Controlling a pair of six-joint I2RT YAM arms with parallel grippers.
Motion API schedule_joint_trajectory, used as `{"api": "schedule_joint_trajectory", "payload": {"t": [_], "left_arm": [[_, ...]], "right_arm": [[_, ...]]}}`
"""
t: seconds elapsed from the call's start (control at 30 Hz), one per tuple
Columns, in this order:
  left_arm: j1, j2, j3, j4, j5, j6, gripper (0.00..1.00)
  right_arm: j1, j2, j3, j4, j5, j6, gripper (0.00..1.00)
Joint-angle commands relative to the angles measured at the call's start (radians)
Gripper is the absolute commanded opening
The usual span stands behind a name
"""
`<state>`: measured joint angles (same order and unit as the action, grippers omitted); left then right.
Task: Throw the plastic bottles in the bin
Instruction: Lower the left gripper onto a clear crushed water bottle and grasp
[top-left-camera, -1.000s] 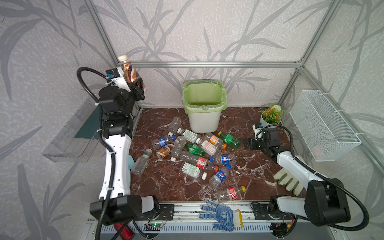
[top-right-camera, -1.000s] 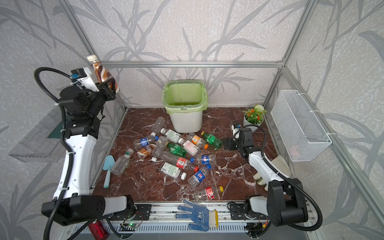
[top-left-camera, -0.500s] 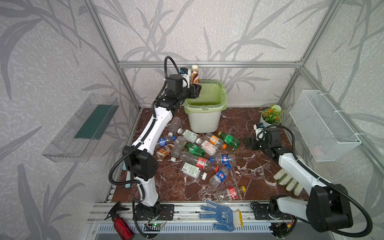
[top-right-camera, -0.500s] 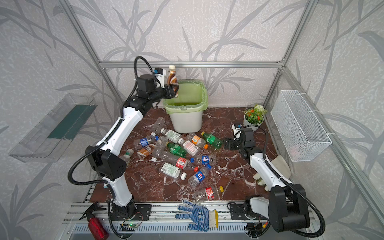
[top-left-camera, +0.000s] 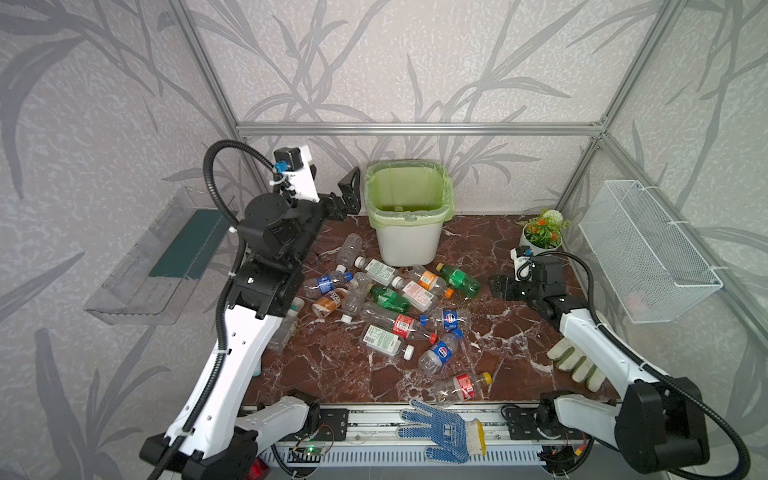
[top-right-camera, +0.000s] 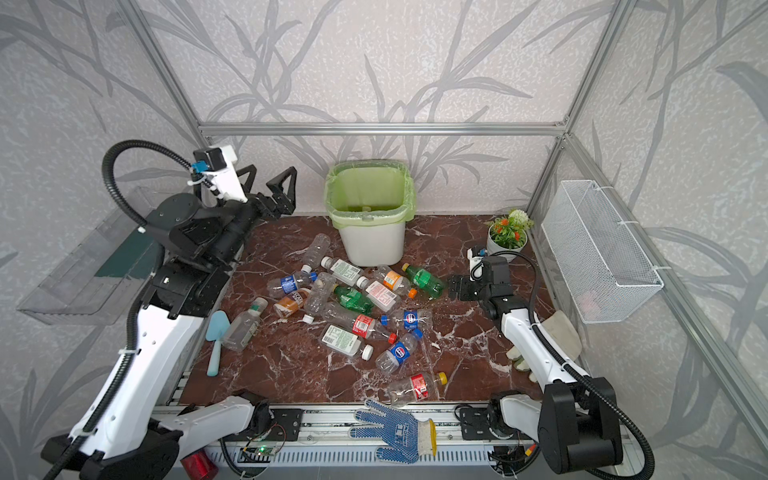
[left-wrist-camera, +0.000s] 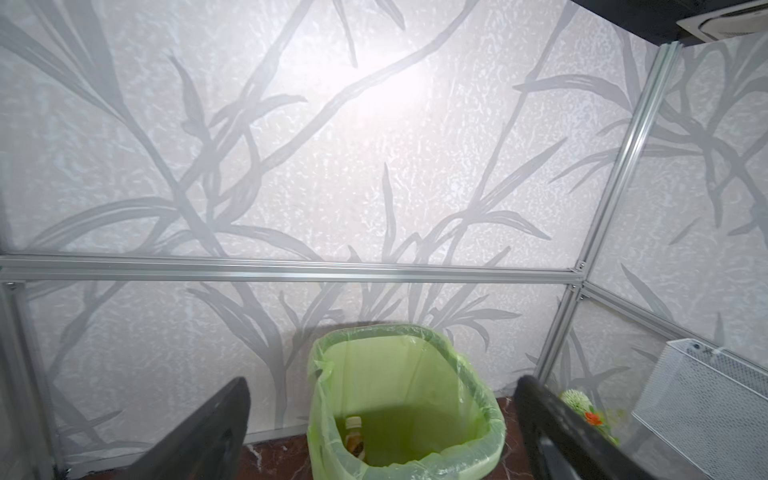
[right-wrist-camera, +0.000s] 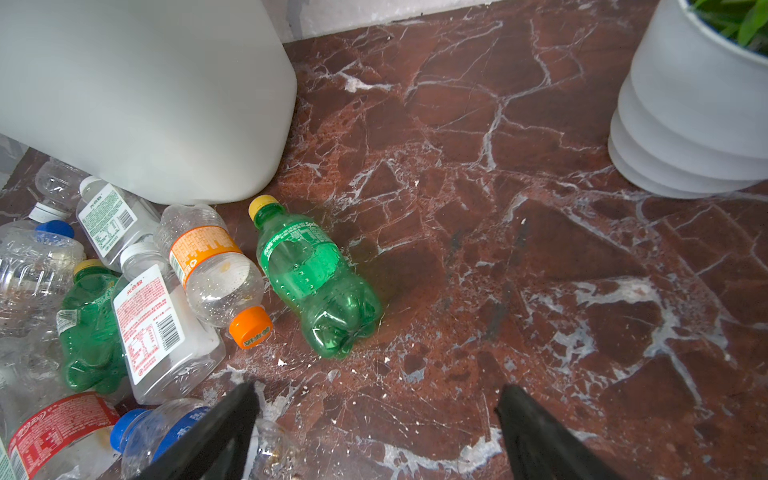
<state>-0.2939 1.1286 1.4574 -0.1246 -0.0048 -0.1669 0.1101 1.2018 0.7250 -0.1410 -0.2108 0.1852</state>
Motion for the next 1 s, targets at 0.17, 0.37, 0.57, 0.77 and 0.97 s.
{"api": "schedule_joint_trajectory", "payload": {"t": [0.17, 0.37, 0.57, 0.77, 0.97], "left_arm": [[0.181, 0.287, -0.1, -0.284, 0.053, -0.022, 0.98], [0.187, 0.565, 0.013, -0.379, 0.088, 0.031, 0.9], [0.197, 0.812, 0.198, -0.494, 0.079, 0.055, 0.84], [0.202, 1.0, 0.387, -0.597, 0.044, 0.086, 0.8], [0.209, 1.133, 0.512, -0.687, 0.035, 0.089, 0.69]], "right_arm": [[0.0, 0.026, 0.033, -0.009, -0.001, 0.019, 0.91], [-0.001, 0.043, 0.027, -0.032, 0.019, 0.009, 0.91], [-0.001, 0.061, 0.023, -0.039, 0.025, 0.002, 0.91], [-0.001, 0.091, 0.04, -0.049, 0.021, -0.001, 0.91], [-0.001, 0.108, 0.047, -0.055, 0.024, -0.001, 0.91]]}}
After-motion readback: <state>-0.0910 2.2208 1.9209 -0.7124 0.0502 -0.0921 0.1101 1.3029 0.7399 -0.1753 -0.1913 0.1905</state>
